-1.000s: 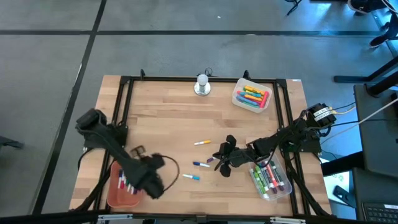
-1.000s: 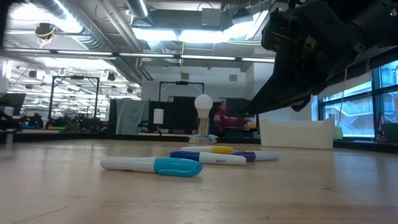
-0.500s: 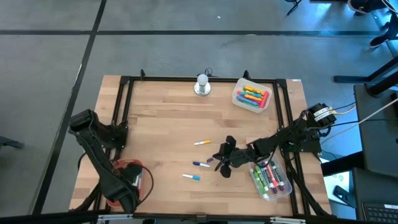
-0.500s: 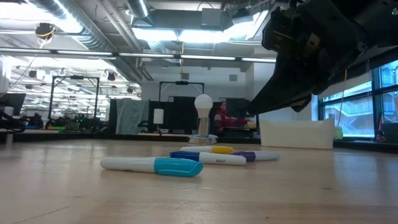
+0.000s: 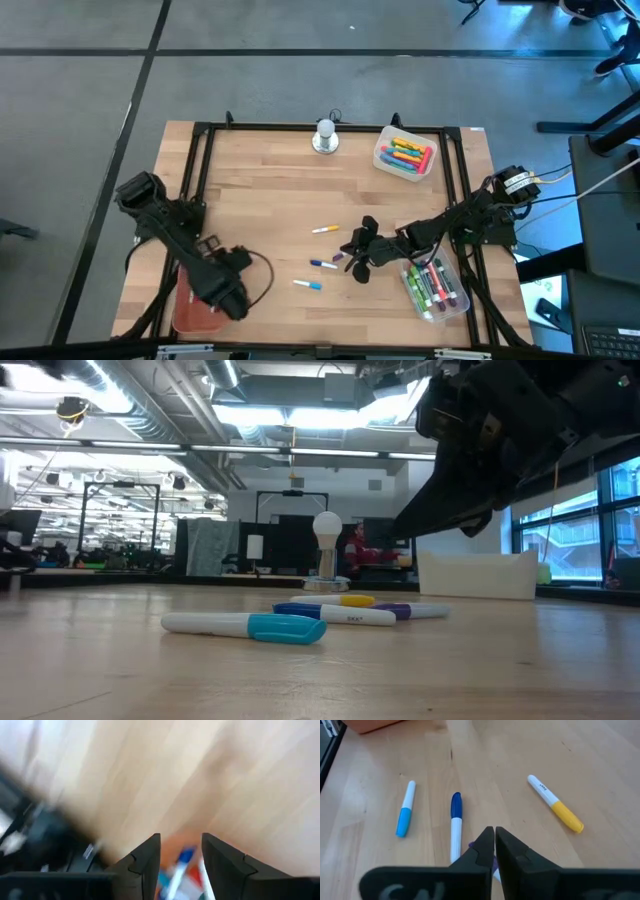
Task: Pick & Place Markers
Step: Put the small light blue highlighter pen into the orange bin
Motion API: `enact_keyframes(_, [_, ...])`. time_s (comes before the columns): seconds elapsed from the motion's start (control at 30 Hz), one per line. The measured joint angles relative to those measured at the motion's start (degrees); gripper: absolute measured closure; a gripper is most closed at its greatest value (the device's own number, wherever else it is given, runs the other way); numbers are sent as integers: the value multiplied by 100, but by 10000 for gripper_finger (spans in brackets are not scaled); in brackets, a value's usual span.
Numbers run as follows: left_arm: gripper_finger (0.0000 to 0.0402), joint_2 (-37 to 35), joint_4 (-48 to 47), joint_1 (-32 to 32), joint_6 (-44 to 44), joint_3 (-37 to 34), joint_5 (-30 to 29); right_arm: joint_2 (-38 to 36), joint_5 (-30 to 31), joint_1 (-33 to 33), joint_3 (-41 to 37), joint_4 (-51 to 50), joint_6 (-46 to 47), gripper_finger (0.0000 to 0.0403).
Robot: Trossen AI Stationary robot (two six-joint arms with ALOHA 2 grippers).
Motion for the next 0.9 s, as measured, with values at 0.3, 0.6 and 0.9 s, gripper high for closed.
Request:
enact_keyframes(0.3, [272, 0, 3815, 909, 3790, -287, -673, 0, -103, 74, 0, -175, 334, 385])
enact_keyframes(0.6, [272, 13, 6617, 1351, 6339, -1086, -435, 0, 257, 507, -2, -479, 1033, 385])
enact_keyframes(0.9, [272, 266, 8410, 1632, 7395, -1814, -269, 0, 861, 953, -2, -478, 1645, 385])
